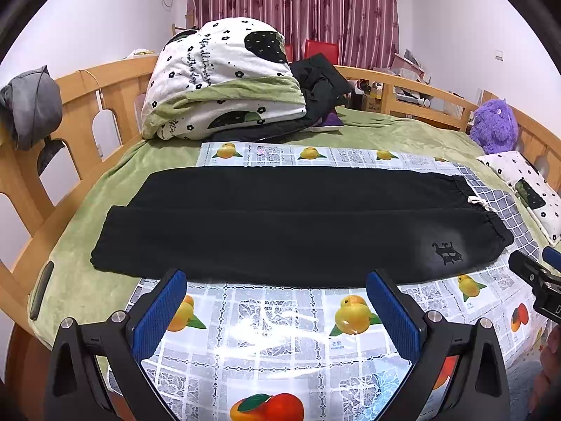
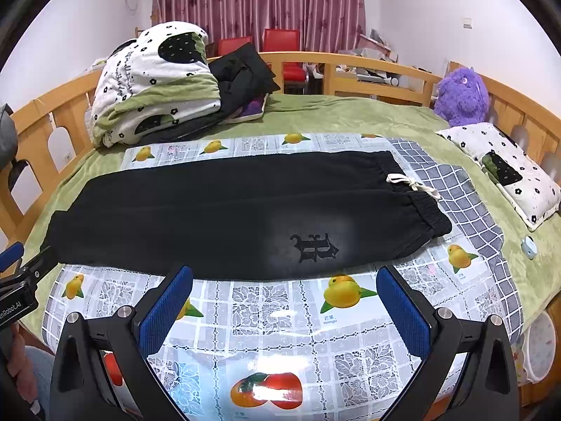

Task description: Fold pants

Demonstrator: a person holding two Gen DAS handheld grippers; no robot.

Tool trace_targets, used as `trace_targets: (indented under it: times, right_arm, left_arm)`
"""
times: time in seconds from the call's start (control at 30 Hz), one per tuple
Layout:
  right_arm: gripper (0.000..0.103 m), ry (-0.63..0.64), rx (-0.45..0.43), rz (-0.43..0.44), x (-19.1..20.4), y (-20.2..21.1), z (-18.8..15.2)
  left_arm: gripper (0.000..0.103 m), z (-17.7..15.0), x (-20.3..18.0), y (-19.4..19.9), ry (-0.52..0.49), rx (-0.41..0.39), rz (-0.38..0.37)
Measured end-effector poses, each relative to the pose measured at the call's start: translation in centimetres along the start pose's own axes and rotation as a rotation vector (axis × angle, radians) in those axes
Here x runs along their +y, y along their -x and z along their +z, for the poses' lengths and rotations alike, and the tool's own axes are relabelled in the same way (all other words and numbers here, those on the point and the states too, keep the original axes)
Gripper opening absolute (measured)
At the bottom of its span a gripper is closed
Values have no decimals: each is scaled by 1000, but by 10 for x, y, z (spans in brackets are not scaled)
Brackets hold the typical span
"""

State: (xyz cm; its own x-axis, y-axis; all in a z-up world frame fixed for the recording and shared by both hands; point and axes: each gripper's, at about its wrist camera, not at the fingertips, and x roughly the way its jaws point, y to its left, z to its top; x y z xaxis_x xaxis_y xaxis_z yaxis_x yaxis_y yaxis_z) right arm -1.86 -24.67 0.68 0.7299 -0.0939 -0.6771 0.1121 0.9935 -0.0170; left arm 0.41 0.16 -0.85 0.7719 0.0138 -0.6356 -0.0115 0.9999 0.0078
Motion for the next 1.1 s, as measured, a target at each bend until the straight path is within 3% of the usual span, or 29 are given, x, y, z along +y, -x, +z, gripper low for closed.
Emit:
trace_targets:
  times: [1.1]
  right_arm:
    - [103, 2, -4, -1, -2, 1, -1]
  left_arm:
    - [103, -3, -3, -2, -12, 10, -3]
